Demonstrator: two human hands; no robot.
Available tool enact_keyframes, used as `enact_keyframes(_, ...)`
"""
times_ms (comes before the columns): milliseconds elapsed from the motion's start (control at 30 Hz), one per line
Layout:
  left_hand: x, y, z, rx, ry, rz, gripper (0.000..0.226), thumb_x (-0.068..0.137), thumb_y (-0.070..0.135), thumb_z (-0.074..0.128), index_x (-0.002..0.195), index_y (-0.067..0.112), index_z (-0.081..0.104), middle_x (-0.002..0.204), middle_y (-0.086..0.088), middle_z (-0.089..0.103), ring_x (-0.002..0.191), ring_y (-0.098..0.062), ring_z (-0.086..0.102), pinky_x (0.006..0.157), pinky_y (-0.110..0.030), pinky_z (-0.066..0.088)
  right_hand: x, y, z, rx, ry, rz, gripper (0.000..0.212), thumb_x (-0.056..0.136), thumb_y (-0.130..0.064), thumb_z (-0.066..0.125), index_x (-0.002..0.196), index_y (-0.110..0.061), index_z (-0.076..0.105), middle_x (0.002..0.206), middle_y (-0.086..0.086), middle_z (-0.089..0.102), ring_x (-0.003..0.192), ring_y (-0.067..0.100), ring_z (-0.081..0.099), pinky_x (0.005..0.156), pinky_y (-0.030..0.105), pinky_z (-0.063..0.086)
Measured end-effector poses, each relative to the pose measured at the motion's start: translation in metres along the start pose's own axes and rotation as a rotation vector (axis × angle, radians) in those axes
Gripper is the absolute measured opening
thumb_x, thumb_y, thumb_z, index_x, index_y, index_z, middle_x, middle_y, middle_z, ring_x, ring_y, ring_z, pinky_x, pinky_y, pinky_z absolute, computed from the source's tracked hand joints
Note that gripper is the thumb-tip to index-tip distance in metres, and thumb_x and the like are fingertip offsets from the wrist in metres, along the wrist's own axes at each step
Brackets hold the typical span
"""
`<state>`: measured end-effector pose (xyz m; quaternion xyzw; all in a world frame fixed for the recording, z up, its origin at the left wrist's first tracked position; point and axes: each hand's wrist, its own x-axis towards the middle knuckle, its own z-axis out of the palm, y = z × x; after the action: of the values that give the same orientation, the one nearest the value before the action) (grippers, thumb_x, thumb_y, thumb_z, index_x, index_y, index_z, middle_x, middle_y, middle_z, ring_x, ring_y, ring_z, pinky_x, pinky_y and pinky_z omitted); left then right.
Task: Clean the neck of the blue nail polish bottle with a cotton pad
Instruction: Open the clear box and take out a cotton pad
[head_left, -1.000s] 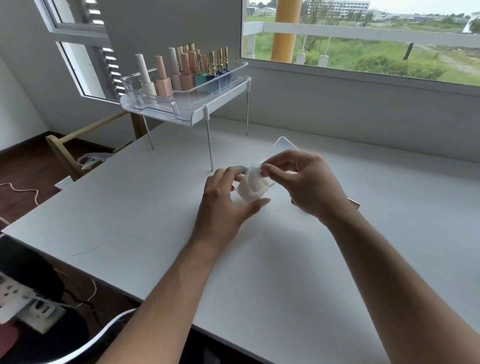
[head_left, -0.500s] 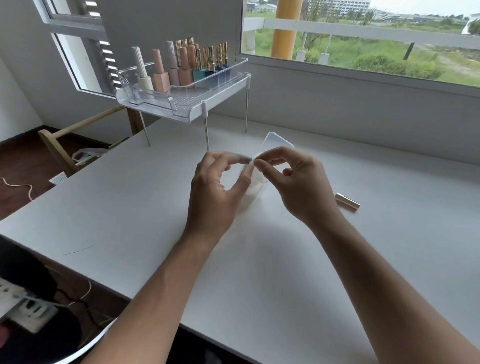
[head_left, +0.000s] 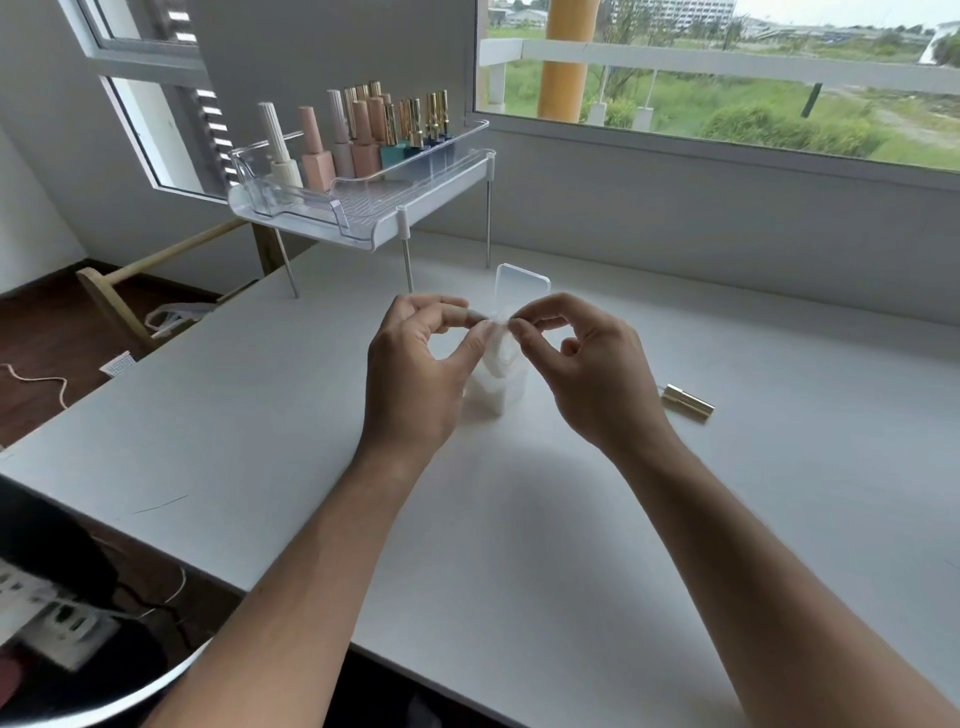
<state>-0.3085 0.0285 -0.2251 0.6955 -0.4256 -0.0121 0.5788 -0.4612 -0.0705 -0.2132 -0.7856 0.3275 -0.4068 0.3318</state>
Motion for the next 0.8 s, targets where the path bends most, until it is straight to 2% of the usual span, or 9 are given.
enact_keyframes(67,0.0017,-0.0002,0.0,0.008,0.024,-0.016,0.01,0.099,0.033,0.084,0.1,0.023,0.085,0.12,0.009,0.072,0.107,-0.011,0.069,0.085,0.002,0.042,0.0003,0.0007,-0.003,0.006,0.019,0.017,0.009,0.105,-0.032,0.075,0.102,-0.026,0.081,0.101,-0.014,0.082,0.081,0.005,0.071,0.081,0.03,0.053)
enact_keyframes(167,0.0026,-0.0009,0.0,0.007,0.032,-0.043,0.006,0.099,0.032,0.084,0.1,0.026,0.084,0.12,0.009,0.072,0.107,-0.014,0.071,0.083,0.001,0.043,0.0012,0.002,-0.0065,0.013,0.042,0.045,0.009,0.105,-0.034,0.076,0.102,-0.028,0.082,0.101,-0.014,0.082,0.085,0.018,0.073,0.083,0.033,0.054)
enact_keyframes(200,0.0025,-0.0009,0.0002,0.003,0.033,-0.046,0.006,0.099,0.033,0.084,0.1,0.027,0.084,0.12,0.009,0.072,0.107,-0.014,0.071,0.083,0.001,0.043,0.0012,0.0014,-0.0072,0.014,0.045,0.049,0.009,0.104,-0.034,0.076,0.102,-0.027,0.082,0.101,-0.015,0.082,0.089,0.017,0.075,0.084,0.033,0.055)
enact_keyframes(300,0.0013,0.0001,0.0016,-0.008,0.038,-0.039,0.007,0.099,0.034,0.084,0.101,0.027,0.084,0.119,0.009,0.07,0.107,-0.014,0.071,0.083,-0.001,0.044,-0.0003,-0.0017,-0.0068,0.02,0.052,0.074,0.013,0.105,-0.034,0.075,0.103,-0.024,0.083,0.098,-0.016,0.083,0.096,0.001,0.076,0.078,0.026,0.058)
enact_keyframes(400,-0.0007,0.0008,0.004,0.001,0.048,-0.012,0.011,0.1,0.035,0.084,0.102,0.025,0.085,0.118,0.009,0.069,0.107,-0.013,0.071,0.085,-0.004,0.045,-0.001,-0.0053,-0.0049,-0.008,0.071,0.12,0.03,0.108,-0.048,0.067,0.102,-0.024,0.083,0.095,-0.012,0.084,0.091,-0.003,0.074,0.071,0.015,0.047)
enact_keyframes(533,-0.0036,0.0014,0.0051,0.007,0.047,0.035,0.013,0.1,0.036,0.083,0.105,0.024,0.085,0.119,0.008,0.069,0.108,-0.011,0.069,0.085,-0.01,0.047,-0.0034,-0.0071,-0.002,-0.017,0.046,0.166,0.043,0.101,-0.065,0.068,0.096,-0.024,0.082,0.093,-0.011,0.082,0.096,-0.004,0.073,0.076,0.016,0.05)
enact_keyframes(700,-0.0036,-0.0002,0.0069,-0.001,0.048,0.021,0.009,0.1,0.034,0.084,0.103,0.026,0.085,0.116,0.007,0.07,0.108,-0.014,0.069,0.091,-0.022,0.052,-0.0021,-0.0003,0.0022,0.01,0.024,0.104,0.022,0.103,-0.042,0.076,0.099,-0.022,0.084,0.092,-0.011,0.084,0.094,0.0,0.076,0.078,0.02,0.054)
enact_keyframes(800,-0.0001,-0.0034,0.007,0.039,0.072,-0.008,0.007,0.1,0.033,0.084,0.101,0.026,0.084,0.113,0.006,0.069,0.109,-0.018,0.07,0.094,-0.028,0.055,0.0008,0.0026,-0.002,0.047,0.058,0.108,0.019,0.105,-0.038,0.076,0.1,-0.021,0.083,0.095,-0.01,0.084,0.096,0.0,0.076,0.075,0.011,0.052)
